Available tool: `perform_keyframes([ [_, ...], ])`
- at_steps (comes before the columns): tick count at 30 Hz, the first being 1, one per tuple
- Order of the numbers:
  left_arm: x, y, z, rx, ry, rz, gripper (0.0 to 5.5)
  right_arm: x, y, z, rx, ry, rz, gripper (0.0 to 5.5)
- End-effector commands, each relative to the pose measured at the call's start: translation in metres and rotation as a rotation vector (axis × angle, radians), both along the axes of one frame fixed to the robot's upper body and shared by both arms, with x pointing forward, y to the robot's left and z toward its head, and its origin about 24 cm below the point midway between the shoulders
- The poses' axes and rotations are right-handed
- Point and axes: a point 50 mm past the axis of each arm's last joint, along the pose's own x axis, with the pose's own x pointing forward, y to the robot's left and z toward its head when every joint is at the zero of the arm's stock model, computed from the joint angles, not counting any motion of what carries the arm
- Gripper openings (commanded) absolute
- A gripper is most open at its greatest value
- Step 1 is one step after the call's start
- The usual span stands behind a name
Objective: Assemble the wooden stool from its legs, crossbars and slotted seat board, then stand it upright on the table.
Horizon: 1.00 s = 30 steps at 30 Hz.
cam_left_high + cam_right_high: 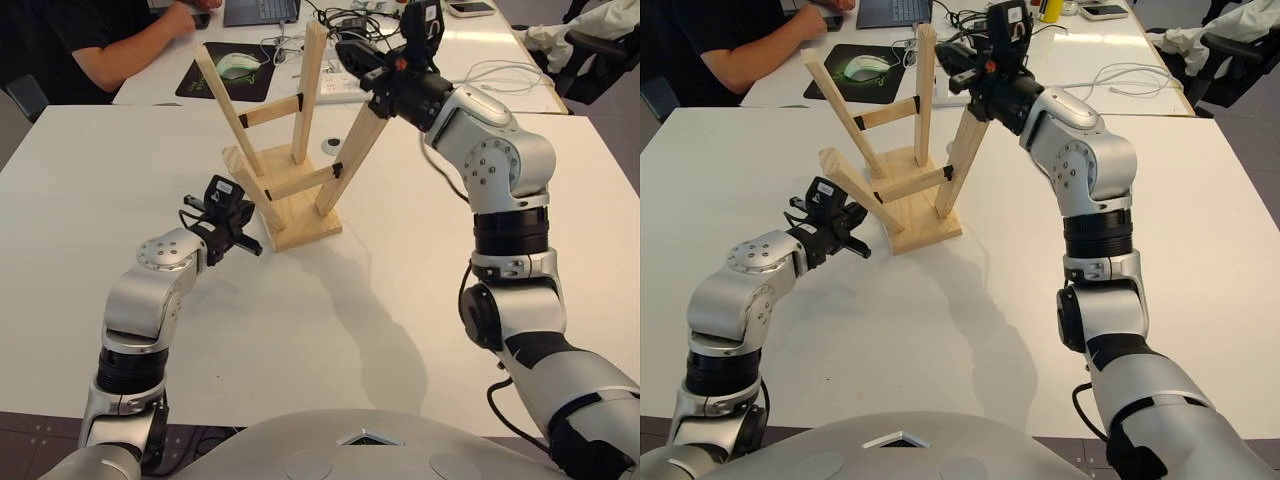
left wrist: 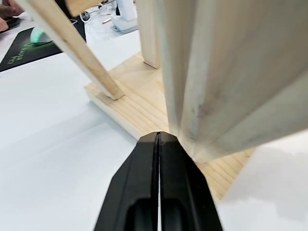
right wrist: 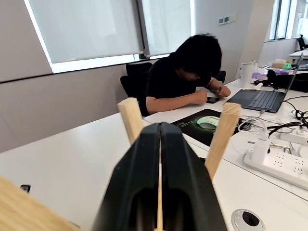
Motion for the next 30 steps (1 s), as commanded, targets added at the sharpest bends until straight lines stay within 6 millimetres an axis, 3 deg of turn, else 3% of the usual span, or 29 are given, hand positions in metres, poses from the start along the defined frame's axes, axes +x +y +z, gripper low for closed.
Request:
perform_keyframes([
  [1,-0.001,-0.004,0.003,-0.009,-0.006,-0.026,0.00,0.003,-0.004,-0.015,0.121,0.108,-0.022,0.02],
  [4,-0.002,-0.005,0.002,-0.012,-0.004,-0.019,0.00,0.016,-0.029,0.038,0.284,-0.112,-0.147,0.02],
  [7,-0.002,-0.004,0.002,-0.013,-0.003,-0.015,0.00,0.014,-0.052,0.079,0.397,-0.319,-0.239,0.02],
  [10,-0.003,-0.004,0.001,-0.013,0.000,-0.012,0.00,0.009,-0.066,0.100,0.470,-0.447,-0.301,0.02],
  [12,-0.003,-0.004,0.001,-0.013,0.001,-0.012,0.00,0.010,-0.067,0.096,0.485,-0.436,-0.304,0.02],
  [13,-0.003,-0.004,0.001,-0.013,0.001,-0.012,0.00,0.014,-0.062,0.084,0.444,-0.373,-0.297,0.02],
  [14,-0.003,-0.004,0.001,-0.013,0.002,-0.012,0.00,0.020,-0.054,0.066,0.371,-0.280,-0.272,0.02],
  [16,-0.004,-0.004,0.002,-0.013,0.001,-0.012,0.00,0.020,-0.027,0.011,0.154,-0.042,-0.150,0.02],
  [18,-0.003,-0.004,0.002,-0.013,0.001,-0.014,0.00,0.004,-0.007,-0.042,-0.029,0.185,-0.040,0.02],
  [20,-0.003,-0.004,0.003,-0.014,-0.001,-0.016,0.00,-0.017,0.003,-0.071,-0.163,0.315,0.077,0.02],
  [22,-0.002,-0.004,0.004,-0.014,-0.002,-0.018,0.00,-0.027,0.005,-0.071,-0.195,0.333,0.137,0.02],
  [30,-0.003,0.000,0.003,-0.010,-0.003,0.000,0.00,0.010,-0.030,0.008,0.189,-0.014,-0.162,0.02],
])
